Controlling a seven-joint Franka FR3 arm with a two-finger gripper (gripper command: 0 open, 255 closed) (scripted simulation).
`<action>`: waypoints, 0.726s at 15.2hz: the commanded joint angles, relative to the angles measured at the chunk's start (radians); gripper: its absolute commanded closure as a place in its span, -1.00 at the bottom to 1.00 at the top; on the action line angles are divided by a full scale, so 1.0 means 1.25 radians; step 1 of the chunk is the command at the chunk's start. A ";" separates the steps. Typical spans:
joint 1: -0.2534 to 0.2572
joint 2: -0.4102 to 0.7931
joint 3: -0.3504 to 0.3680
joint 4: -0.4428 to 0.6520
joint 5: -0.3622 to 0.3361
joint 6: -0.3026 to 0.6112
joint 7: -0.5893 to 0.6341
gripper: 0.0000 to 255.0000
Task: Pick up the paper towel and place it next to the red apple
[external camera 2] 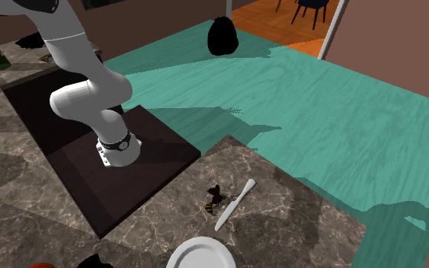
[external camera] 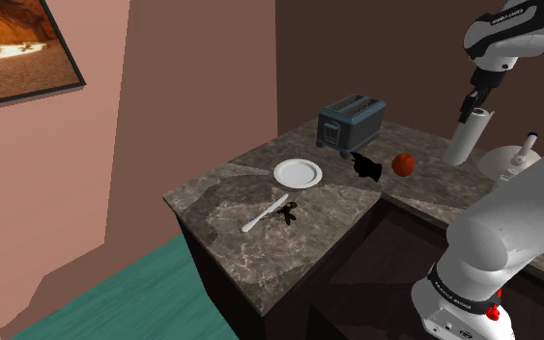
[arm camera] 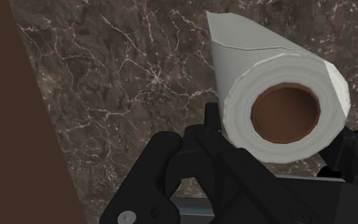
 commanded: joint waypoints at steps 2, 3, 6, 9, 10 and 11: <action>0.000 0.008 -0.007 -0.027 0.003 0.034 -0.003 1.00; 0.001 0.012 -0.010 -0.035 0.004 0.045 -0.005 1.00; 0.002 0.025 -0.019 -0.058 0.011 0.079 -0.010 1.00; 0.005 0.041 -0.029 -0.079 0.020 0.113 -0.018 1.00; 0.006 0.047 -0.032 -0.086 0.023 0.124 -0.021 1.00; 0.007 0.053 -0.035 -0.093 0.027 0.136 -0.024 1.00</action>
